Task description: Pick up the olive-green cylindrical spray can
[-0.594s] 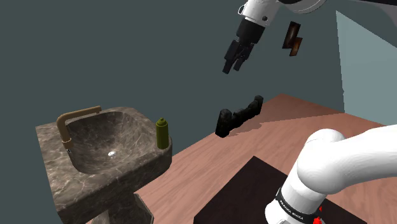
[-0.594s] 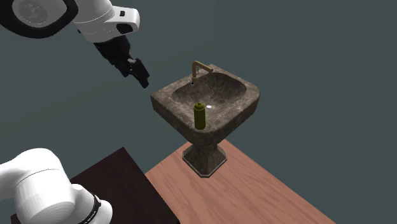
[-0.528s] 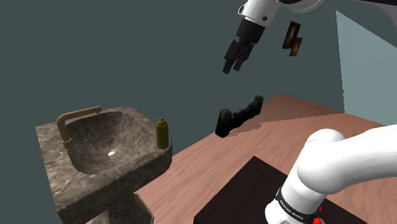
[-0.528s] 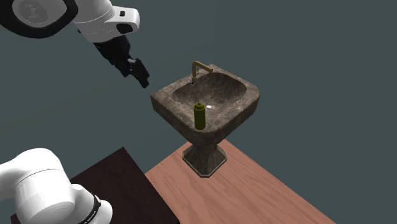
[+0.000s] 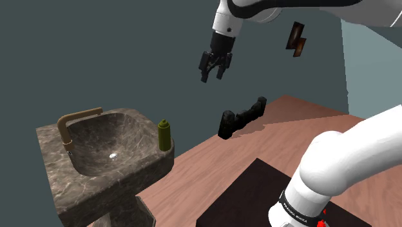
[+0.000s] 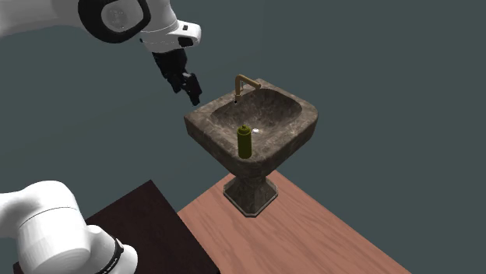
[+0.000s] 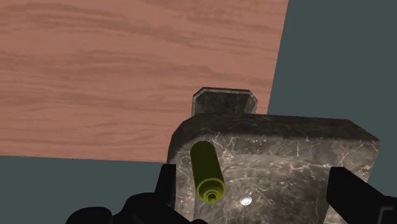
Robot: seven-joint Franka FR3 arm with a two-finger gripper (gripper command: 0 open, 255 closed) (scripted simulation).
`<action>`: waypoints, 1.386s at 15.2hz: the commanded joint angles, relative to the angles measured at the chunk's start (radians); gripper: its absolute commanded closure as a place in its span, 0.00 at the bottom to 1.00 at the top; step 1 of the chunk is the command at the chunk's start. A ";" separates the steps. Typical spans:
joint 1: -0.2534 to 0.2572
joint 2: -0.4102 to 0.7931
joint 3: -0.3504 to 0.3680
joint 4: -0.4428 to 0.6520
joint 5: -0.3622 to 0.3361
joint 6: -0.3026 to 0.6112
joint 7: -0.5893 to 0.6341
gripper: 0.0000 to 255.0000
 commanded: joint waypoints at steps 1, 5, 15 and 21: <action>-0.010 0.088 0.026 0.036 -0.007 0.024 0.051 0.00; -0.025 0.258 0.069 0.127 -0.032 0.044 0.152 0.00; -0.022 0.704 0.112 0.438 -0.125 0.017 0.392 0.00; 0.008 0.983 0.093 0.692 -0.164 -0.054 0.501 0.00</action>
